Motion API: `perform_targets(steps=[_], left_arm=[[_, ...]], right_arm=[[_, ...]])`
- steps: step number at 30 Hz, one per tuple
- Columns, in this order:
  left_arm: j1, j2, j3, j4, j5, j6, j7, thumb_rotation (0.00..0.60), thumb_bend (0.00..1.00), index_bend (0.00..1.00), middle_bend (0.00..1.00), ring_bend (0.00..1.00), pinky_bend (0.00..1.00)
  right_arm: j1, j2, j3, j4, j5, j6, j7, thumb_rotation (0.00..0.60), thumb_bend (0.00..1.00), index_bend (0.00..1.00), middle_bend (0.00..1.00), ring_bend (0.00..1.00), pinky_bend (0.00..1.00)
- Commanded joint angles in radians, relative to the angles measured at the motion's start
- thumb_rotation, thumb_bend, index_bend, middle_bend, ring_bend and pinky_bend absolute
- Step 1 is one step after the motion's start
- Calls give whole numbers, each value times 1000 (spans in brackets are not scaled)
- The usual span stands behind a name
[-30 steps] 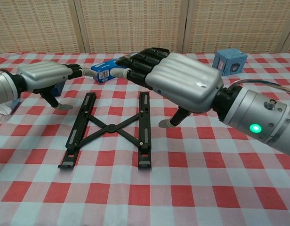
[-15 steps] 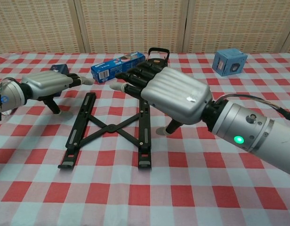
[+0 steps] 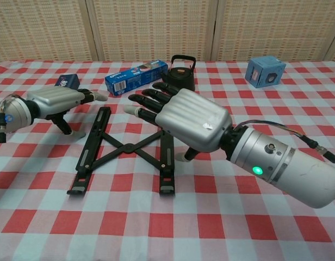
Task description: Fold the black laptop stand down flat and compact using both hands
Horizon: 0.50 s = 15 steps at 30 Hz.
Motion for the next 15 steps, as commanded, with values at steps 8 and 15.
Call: perform_targets(steps=[8, 15], left_arm=[[0, -5, 4, 3, -2, 2, -8, 522, 260, 0, 0, 0, 184], [2, -6, 7, 3, -5, 1, -11, 518, 260, 0, 0, 0, 184]], right_arm=[[16, -75, -9, 111, 4, 14, 34, 600, 0, 0, 0, 0, 0], [14, -83, -16, 137, 10, 23, 46, 600, 0, 0, 0, 0, 0]])
